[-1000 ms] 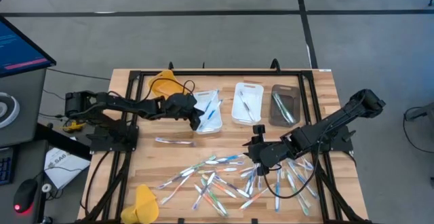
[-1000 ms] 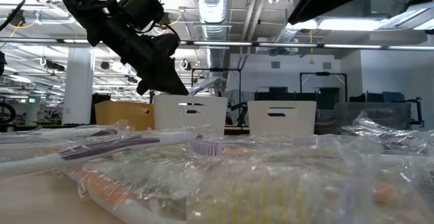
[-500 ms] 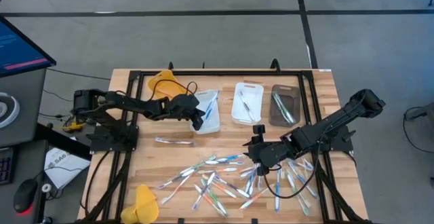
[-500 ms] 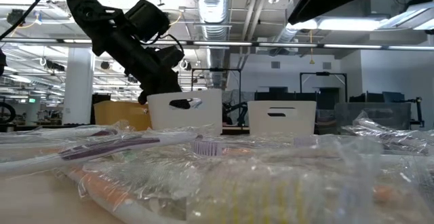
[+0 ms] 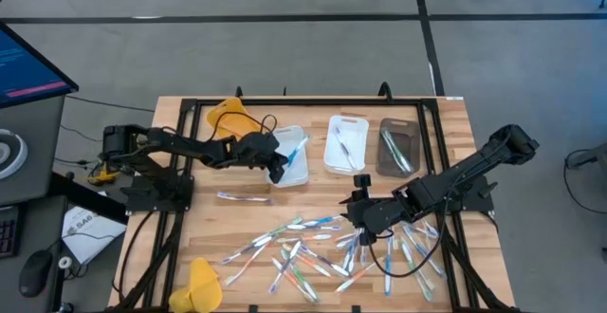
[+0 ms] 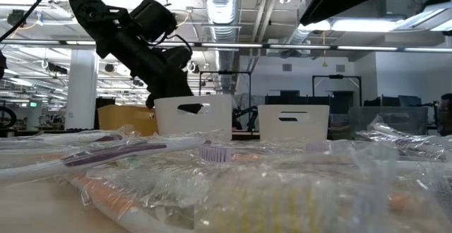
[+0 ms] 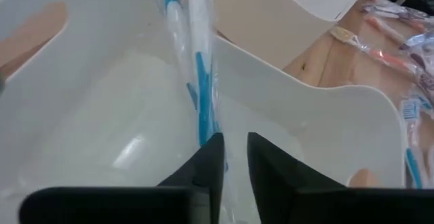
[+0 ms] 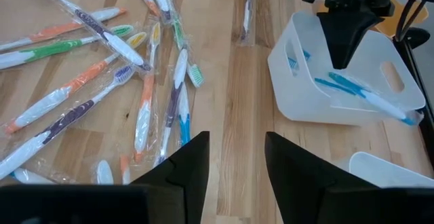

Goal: Pick & Place Toothbrushes
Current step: Put the blue toothbrush into the left white bin, then put the purple toothbrush into the right white bin

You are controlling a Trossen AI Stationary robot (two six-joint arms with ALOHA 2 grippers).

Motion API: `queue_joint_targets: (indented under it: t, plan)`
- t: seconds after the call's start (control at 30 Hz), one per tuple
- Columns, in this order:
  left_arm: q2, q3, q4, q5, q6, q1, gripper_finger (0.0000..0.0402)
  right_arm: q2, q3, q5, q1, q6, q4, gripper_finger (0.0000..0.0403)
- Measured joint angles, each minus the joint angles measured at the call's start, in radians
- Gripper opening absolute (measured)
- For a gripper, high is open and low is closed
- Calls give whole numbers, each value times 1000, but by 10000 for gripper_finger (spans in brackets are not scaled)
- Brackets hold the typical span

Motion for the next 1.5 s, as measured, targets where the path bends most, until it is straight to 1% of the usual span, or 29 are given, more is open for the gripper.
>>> queue_joint_targets:
  t: [0.17, 0.33, 0.43, 0.6, 0.73, 0.87, 1.1, 1.27, 1.4, 1.5]
  plan:
    - [-20, -3, 26, -1, 13, 0, 87, 0, 0, 0, 0, 0, 0, 135]
    - [-145, -2, 54, -8, 195, -26, 92, 0, 0, 0, 0, 3, -4, 135]
    - [-240, -2, 54, -6, 305, -75, 92, 0, 0, -1, 0, 4, -5, 134]
    - [-369, -2, 35, -5, 514, -199, 92, 0, 0, -3, 0, 11, -5, 133]
    - [-401, -2, 30, 0, 588, -297, 92, 0, 0, -3, 0, 30, -8, 136]
    - [-402, -2, -51, -1, 601, -369, 92, 0, 0, -4, 1, 34, -8, 137]
    - [-402, -2, -351, -2, 602, -457, 92, 0, 0, -4, 1, 37, -8, 134]
    - [-402, -2, -530, -7, 601, -473, 92, 0, 0, -5, 1, 37, -8, 137]
    - [-402, -2, -603, -7, 593, -473, 92, 0, 0, -5, 1, 41, -8, 136]
    - [-402, -18, -606, -7, 594, -473, 92, 0, 0, -5, 1, 42, -8, 134]
